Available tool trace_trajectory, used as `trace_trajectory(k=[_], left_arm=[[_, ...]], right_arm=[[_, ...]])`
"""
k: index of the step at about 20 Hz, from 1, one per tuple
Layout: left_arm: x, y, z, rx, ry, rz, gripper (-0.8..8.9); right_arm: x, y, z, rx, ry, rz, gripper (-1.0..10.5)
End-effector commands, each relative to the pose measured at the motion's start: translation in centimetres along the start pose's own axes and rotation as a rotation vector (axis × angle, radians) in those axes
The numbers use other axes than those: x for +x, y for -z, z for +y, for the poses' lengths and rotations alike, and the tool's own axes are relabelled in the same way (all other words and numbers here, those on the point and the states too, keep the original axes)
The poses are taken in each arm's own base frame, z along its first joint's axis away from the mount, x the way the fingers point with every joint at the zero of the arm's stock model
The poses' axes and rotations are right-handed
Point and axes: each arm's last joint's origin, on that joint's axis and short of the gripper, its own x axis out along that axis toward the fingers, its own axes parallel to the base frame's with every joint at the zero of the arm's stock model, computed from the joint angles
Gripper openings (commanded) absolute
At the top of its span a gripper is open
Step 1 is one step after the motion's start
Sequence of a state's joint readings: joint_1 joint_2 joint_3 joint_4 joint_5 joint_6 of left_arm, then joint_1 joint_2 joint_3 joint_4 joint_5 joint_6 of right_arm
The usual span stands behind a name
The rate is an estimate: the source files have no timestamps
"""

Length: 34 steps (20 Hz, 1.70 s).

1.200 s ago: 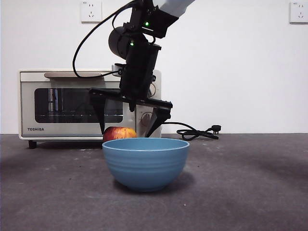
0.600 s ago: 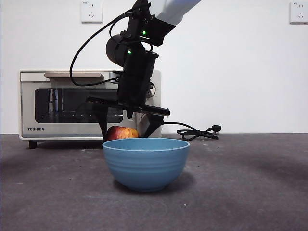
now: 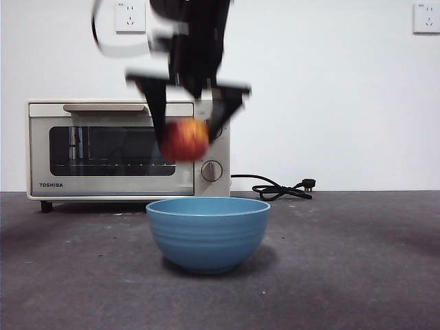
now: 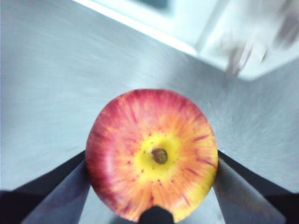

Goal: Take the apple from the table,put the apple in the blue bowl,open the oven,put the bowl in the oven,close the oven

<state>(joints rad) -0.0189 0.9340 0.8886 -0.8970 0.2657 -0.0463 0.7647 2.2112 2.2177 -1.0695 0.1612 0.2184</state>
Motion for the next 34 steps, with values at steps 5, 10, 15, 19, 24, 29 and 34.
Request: trace_trajectory(k=[5,10,15,19,24,29,34], left_arm=[[0.0,-0.1,-0.1,0.005,0.004,-0.005,-0.04],[0.0,-0.1,-0.1,0.005,0.004,-0.005,-0.04],[0.0,-0.1,-0.1,0.005,0.005,-0.007,-0.04],[0.0,-0.1,0.0,0.005,0.005,-0.007,-0.04],[0.1,-0.2,0.0,0.004,0.004,-0.005,-0.04],[0.5,-0.4,0.1,0.001,0.004,-0.001,-0.04],[1.4,-0.9,0.3,-0.005,0.003,0.015,-0.04]], right_arm=[[-7.2,1.3,-0.5,-0.139,0.043,0.01,0.0],[-8.1,5.5,-0.8,-0.161,0.039,0.004,0.0],[-7.2,13.2,-1.1,-0.077,-0.121,-0.136,0.0],[-5.2,16.4,-0.3,-0.07,-0.143,-0.125,0.0],[-3.2,17.9,0.4,-0.029,-0.165,-0.152,0.0],[-1.1,18.6,0.7,-0.001,-0.161,-0.125,0.0],[0.9,18.9,1.1,-0.007,-0.148,-0.078,0.1]])
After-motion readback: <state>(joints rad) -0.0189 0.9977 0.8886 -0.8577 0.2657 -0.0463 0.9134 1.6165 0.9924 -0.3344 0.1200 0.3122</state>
